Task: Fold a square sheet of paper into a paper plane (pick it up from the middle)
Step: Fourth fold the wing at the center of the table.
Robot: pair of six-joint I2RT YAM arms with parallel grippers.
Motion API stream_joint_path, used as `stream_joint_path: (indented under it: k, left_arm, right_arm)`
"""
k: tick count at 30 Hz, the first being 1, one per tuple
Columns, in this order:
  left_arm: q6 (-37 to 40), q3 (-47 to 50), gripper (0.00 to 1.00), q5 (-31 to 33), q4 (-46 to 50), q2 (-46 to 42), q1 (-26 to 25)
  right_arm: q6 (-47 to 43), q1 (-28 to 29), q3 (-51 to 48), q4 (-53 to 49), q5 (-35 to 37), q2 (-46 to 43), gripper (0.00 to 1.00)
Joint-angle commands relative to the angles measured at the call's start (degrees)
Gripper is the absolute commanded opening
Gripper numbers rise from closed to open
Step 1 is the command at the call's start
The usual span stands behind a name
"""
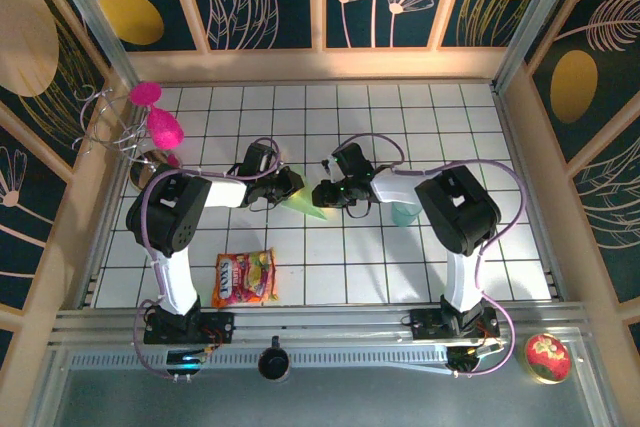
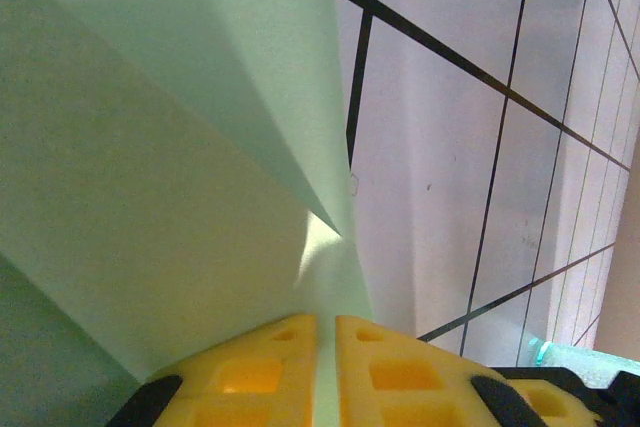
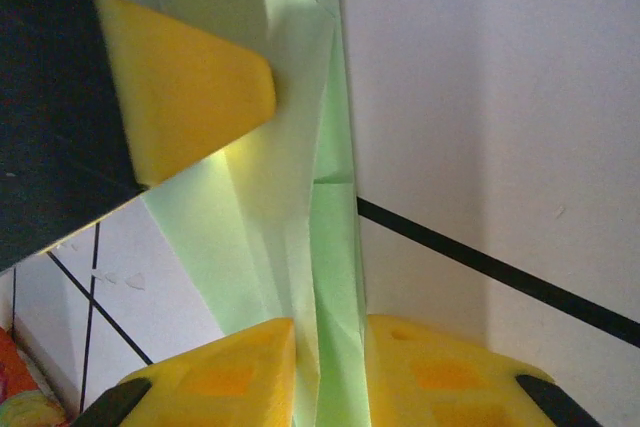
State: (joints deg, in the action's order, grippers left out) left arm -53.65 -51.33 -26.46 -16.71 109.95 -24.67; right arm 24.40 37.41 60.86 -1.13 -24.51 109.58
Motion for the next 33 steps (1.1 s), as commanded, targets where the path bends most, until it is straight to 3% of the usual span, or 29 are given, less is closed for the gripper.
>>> stream_joint_path:
  k: [1, 12, 33]
  left_arm:
    - [1.0, 0.5, 0.14, 1.9, 3.4, 2.3, 0.2]
    - [1.2, 0.4, 0.13, 2.0, 3.7, 2.4, 0.2]
    - [1.6, 0.3, 0.12, 3.5, 5.6, 2.1, 0.2]
  right_arm:
    - [-0.1, 0.8, -0.4, 0.7, 3.0, -4.1, 0.25]
    - [-2.7, 4.9, 2.8, -1.7, 6.2, -0.8, 0.15]
    - [-3.9, 4.8, 2.9, -4.6, 8.7, 2.0, 0.12]
